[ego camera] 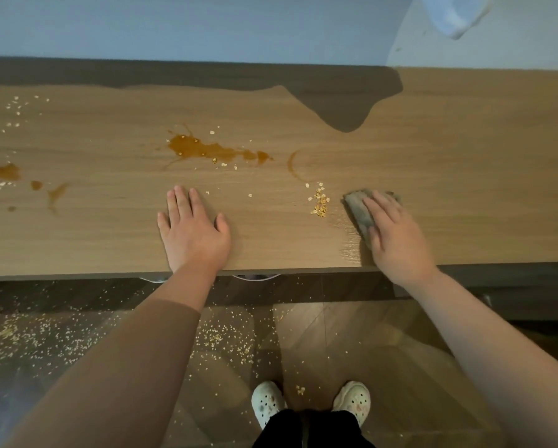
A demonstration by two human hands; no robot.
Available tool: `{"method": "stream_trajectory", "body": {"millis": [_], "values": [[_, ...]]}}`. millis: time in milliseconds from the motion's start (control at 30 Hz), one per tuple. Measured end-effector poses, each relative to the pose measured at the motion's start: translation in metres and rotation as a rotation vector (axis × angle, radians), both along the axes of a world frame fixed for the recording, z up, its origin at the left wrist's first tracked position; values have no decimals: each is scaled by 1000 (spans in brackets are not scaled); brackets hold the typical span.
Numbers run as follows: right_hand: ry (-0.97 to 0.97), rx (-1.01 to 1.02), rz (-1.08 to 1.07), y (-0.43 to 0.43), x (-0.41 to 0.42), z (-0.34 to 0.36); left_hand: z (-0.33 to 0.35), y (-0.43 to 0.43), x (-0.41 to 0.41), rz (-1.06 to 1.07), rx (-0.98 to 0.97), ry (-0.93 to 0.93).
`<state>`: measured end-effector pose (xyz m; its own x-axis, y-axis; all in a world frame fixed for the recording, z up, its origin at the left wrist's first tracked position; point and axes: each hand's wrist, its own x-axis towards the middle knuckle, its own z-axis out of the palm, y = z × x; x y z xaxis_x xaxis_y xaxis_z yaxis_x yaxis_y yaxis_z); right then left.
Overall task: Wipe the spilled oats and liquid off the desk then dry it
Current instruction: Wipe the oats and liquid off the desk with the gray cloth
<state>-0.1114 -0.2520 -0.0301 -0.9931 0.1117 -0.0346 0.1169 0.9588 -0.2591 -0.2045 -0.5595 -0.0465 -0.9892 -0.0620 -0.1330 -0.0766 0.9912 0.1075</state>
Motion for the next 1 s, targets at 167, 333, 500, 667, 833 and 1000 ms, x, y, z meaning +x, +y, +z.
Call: {"method": "stream_trajectory", "body": {"millis": [167, 333, 500, 667, 833, 1000], "values": [[169, -119, -449, -21, 32, -6, -2, -1, -1, 1, 0, 8], [154, -223, -184, -103, 45, -11, -1, -1, -1, 0, -8, 12], [237, -233, 174, -114, 45, -11, 1, -2, 0, -5, -5, 19], [299, -325, -485, -35, 31, 12, 1, 0, 0, 3, 13, 16], [103, -91, -233, -76, 38, -5, 1, 0, 0, -2, 14, 19], [-14, 179, -299, -32, 2, 5, 1, 0, 0, -4, 8, 22]]}}
